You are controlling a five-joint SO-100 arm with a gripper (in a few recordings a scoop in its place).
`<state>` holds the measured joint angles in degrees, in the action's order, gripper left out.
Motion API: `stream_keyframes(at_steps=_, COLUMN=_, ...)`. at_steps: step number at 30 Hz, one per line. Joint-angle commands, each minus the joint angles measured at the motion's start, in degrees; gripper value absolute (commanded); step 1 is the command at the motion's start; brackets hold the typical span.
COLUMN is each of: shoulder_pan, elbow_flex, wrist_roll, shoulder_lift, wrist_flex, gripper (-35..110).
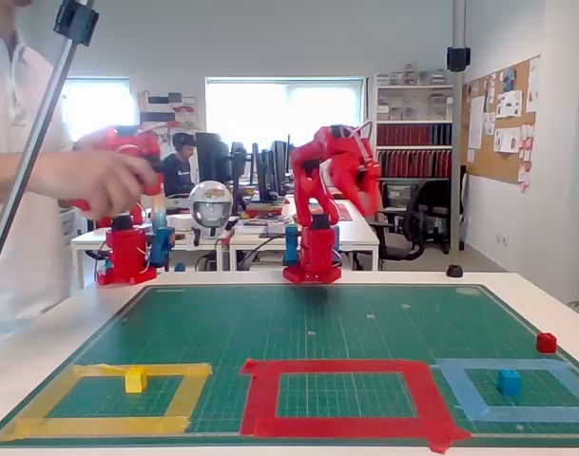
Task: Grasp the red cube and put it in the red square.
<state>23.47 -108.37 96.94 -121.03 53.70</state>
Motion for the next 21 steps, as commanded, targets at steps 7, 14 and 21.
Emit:
stream_keyframes(at_steps=7, shoulder_pan=12.8, elbow_flex=-4.7, wrist_roll=-5.1, shoulder_lift=24.3, wrist_flex=-54.1, gripper=1)
stream_keyframes(at_steps=14, shoulder_pan=18.0, elbow_flex=-22.4, wrist_roll=-6.2, shoulder_lift=20.7, wrist_flex=-74.3, gripper=1)
stream_keyframes(at_steps=21, shoulder_pan=22.6, elbow_flex=-19.0, wrist_roll=-8.0, shoulder_lift=39.8, wrist_flex=-96.9, gripper=6)
